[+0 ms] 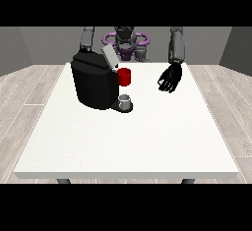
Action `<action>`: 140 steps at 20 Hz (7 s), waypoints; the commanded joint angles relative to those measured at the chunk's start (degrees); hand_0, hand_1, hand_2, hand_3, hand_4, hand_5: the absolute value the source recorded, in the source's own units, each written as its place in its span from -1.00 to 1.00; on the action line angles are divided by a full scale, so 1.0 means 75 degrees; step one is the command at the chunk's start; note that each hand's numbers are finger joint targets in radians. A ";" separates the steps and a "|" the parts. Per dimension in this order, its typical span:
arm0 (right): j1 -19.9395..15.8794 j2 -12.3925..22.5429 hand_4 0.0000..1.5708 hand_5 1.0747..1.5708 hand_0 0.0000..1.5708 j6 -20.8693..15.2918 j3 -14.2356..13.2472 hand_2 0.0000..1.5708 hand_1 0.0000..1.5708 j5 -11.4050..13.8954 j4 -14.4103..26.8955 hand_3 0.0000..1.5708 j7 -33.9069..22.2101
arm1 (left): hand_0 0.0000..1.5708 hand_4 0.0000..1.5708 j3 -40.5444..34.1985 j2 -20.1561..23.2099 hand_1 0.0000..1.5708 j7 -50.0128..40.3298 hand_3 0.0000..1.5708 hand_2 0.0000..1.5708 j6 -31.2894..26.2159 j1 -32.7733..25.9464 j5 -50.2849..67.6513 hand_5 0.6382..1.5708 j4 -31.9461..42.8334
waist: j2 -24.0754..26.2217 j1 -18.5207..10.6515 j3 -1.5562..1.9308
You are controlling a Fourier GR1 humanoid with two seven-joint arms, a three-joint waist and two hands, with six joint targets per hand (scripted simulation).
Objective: Insert the coffee pod into the coffee machine and close the lid
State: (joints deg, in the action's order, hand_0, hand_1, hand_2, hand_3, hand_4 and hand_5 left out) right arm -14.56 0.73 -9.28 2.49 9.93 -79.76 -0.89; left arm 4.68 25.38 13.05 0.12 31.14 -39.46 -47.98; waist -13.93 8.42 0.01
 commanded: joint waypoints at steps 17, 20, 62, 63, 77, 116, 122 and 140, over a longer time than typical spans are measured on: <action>-0.0160 0.0190 -1.00 1.00 -1.00 -0.0303 -0.0287 -1.00 -1.00 0.0119 0.0821 -1.00 -0.0143 | 0.63 -0.37 0.0058 -0.0246 0.63 0.0557 0.58 0.67 -0.0247 0.0755 -0.1164 1.00 0.1398 | 0.0444 -0.0157 -0.0004; 0.0122 0.0184 -1.00 1.00 -1.00 -0.0336 -0.0318 -1.00 -1.00 0.0166 0.1364 -1.00 0.0136 | 0.83 -0.38 -0.0066 -0.0403 0.83 0.0922 0.72 0.81 -0.1098 0.0998 -0.0624 1.00 0.0954 | 0.0826 -0.0457 0.0000; -0.1287 0.0436 -1.00 1.00 -1.00 0.0169 -0.0666 -1.00 -1.00 -0.0250 0.0751 -1.00 0.0296 | 0.60 -0.37 -0.1696 0.0248 0.60 -0.1254 0.58 0.65 -0.3348 0.5266 -0.0195 1.00 0.1119 | -0.0165 0.1301 0.0001; -0.1028 0.0332 -1.00 1.00 -1.00 -0.0072 -0.0537 -1.00 -1.00 0.0020 0.0997 -1.00 0.0474 | 0.56 -0.38 -0.1459 -0.0290 0.56 -0.1336 0.58 0.64 -0.3252 0.5027 -0.0252 1.00 0.1014 | 0.0019 0.1089 0.0001; -0.1487 0.0493 -0.83 1.00 -1.00 -0.0137 -0.0894 -1.00 -1.00 -0.0116 0.1230 -1.00 0.0282 | 0.53 -0.44 -0.1518 -0.0227 0.53 -0.1477 0.54 0.59 -0.3542 0.5569 -0.0308 1.00 0.1334 | -0.0252 0.1014 0.0002; -0.1771 0.0461 -1.00 1.00 -1.00 -0.0112 -0.0612 -1.00 -1.00 -0.0013 0.0459 -1.00 -0.0356 | 0.46 -1.00 -0.1561 0.0555 0.46 -0.0147 0.21 0.46 -0.2281 0.5686 -0.1050 1.00 0.1840 | -0.0793 0.1552 -0.0002; -0.2075 0.0570 -0.82 1.00 -1.00 -0.0215 -0.0807 -1.00 -1.00 -0.0009 0.0708 -1.00 -0.0256 | 0.54 -1.00 -0.1403 0.0270 0.54 0.0006 0.24 0.51 -0.1646 0.5681 -0.1272 1.00 0.1574 | -0.1094 0.1418 -0.0001; -0.1856 0.0751 -0.81 1.00 -1.00 -0.0380 -0.0926 -1.00 -1.00 0.0176 0.0825 -1.00 0.0175 | -1.00 -1.00 -0.1353 0.0923 -1.00 0.0537 -0.42 -0.25 -0.1430 0.5710 -0.1731 1.00 0.1543 | -0.1363 0.1324 0.0001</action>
State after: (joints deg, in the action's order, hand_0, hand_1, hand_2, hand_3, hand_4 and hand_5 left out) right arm -29.19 5.53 -11.58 -3.47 11.05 -74.28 -0.76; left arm -4.35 31.38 16.71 -11.82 74.62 -52.50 -37.50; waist -23.74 19.03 0.38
